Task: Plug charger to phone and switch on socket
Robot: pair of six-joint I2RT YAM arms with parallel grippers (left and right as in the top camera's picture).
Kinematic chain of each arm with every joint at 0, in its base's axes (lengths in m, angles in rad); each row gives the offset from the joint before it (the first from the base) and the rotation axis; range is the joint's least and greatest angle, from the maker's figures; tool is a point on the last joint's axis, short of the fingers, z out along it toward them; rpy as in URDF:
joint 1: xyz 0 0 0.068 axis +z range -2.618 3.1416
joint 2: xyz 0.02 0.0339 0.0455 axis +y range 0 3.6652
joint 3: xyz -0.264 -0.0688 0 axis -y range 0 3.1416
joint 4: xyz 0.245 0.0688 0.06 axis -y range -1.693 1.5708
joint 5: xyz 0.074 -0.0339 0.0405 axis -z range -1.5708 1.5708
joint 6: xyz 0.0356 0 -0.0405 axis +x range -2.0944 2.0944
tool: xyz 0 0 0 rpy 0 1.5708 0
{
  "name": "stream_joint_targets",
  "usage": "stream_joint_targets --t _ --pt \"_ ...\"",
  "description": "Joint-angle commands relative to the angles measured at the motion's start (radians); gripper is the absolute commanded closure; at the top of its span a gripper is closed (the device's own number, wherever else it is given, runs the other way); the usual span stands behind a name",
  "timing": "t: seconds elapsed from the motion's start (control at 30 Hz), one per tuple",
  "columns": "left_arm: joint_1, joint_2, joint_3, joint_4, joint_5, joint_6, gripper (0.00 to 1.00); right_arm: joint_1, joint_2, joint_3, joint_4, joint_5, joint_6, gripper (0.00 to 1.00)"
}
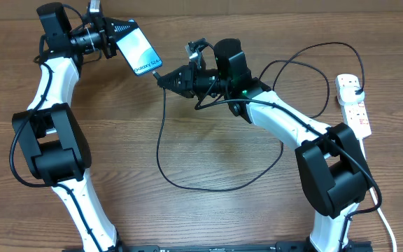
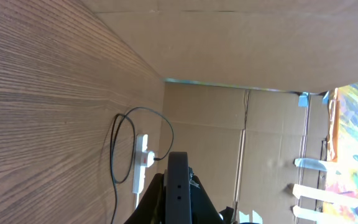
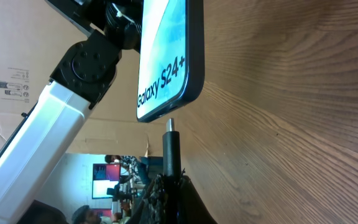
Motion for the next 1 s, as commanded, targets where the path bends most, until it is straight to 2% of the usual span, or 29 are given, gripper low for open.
stream_joint_targets --t 0.0,0.97 --pt "-0.003 -0.005 0.005 0.005 0.041 0.014 0.96 -0.003 -0.027 0.023 0.007 0.008 -0.008 0.96" --pt "-0.030 -0.005 0.005 0.004 0.037 0.039 0.95 -0.003 -0.027 0.023 0.006 0.008 -0.040 0.96"
